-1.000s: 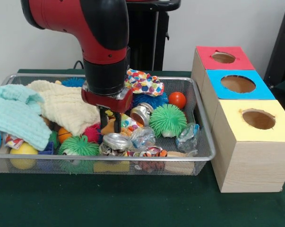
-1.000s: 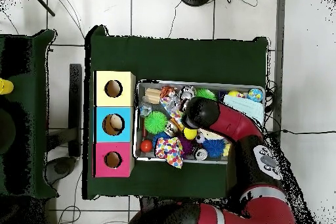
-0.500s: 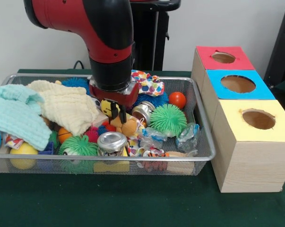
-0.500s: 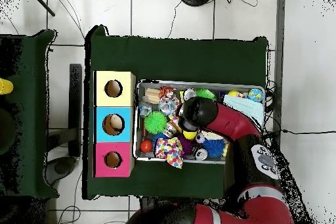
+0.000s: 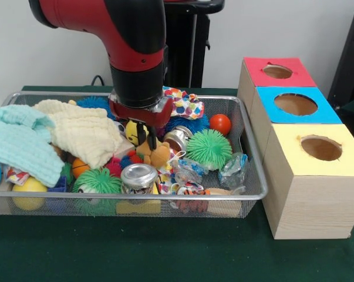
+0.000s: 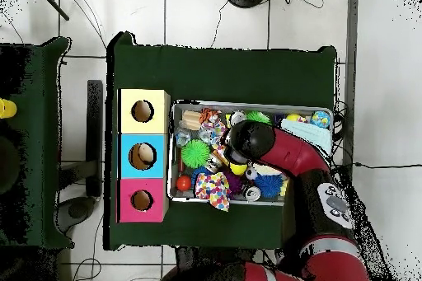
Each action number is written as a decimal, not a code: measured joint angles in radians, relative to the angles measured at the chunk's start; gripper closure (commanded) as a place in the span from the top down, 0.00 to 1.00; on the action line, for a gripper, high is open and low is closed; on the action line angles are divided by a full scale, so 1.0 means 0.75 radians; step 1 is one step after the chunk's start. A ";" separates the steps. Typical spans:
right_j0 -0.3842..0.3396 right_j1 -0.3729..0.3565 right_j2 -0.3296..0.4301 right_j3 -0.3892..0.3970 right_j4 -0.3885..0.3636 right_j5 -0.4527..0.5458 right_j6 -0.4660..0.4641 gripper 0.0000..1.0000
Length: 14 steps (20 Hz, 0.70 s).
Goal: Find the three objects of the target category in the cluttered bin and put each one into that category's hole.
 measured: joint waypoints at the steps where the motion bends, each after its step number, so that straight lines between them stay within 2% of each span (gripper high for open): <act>1: 0.000 0.000 0.000 0.000 0.000 0.002 0.000 0.00; 10: 0.034 -0.030 -0.019 0.001 0.000 0.060 0.000 0.00; 14: 0.086 -0.103 -0.038 0.014 0.005 0.092 0.000 0.00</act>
